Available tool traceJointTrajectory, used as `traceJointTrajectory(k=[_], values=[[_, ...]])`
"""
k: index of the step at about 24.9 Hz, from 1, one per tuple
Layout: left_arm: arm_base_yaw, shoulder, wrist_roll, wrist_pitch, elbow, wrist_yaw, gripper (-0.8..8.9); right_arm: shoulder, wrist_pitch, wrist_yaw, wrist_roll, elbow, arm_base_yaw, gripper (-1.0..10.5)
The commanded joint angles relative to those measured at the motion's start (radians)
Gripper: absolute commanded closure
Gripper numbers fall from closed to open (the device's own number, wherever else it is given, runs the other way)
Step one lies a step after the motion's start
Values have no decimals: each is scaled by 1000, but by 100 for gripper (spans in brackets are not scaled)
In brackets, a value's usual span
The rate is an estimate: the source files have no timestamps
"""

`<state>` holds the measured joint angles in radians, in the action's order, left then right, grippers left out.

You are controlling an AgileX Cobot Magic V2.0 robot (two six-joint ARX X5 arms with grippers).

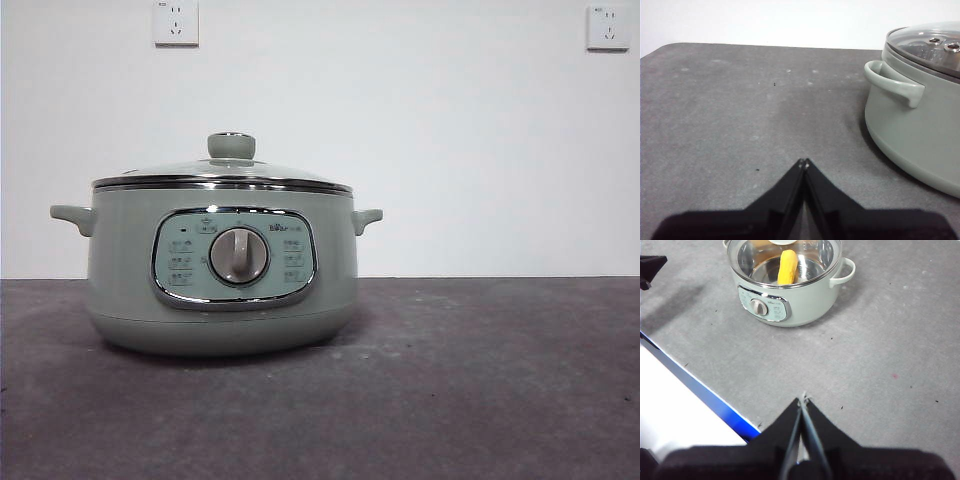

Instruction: Pick up the corn,open the lid,put the corn in the pot,close the lid

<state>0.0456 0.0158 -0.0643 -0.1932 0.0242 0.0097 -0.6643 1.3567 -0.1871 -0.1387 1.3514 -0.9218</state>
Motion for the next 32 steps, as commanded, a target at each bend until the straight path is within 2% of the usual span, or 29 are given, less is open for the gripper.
traceJointTrajectory(k=[1, 2, 3, 7, 9, 13, 16, 23, 27, 32], values=[[3, 0, -6, 8, -10, -3, 817, 3, 26, -47, -1, -9, 24, 946], [3, 0, -6, 8, -10, -3, 817, 10, 26, -100, 19, -9, 69, 946], [3, 0, -6, 8, -10, -3, 817, 11, 26, -114, 18, -9, 122, 946], [3, 0, -6, 8, -10, -3, 817, 35, -5, -118, 37, -11, 492, 946], [3, 0, -6, 8, -10, -3, 817, 90, -171, -103, 41, -49, 636, 946], [3, 0, -6, 8, -10, -3, 817, 270, -597, 43, 83, -292, 814, 946], [3, 0, -6, 8, -10, -3, 817, 401, -835, 58, 96, -568, 890, 946], [3, 0, -6, 8, -10, -3, 817, 559, -1117, 58, 89, -991, 936, 946], [3, 0, -6, 8, -10, -3, 817, 623, -1201, 57, 86, -1165, 936, 946], [3, 1, -6, 8, -10, -3, 817, 657, -1227, 58, 86, -1302, 936, 946]])
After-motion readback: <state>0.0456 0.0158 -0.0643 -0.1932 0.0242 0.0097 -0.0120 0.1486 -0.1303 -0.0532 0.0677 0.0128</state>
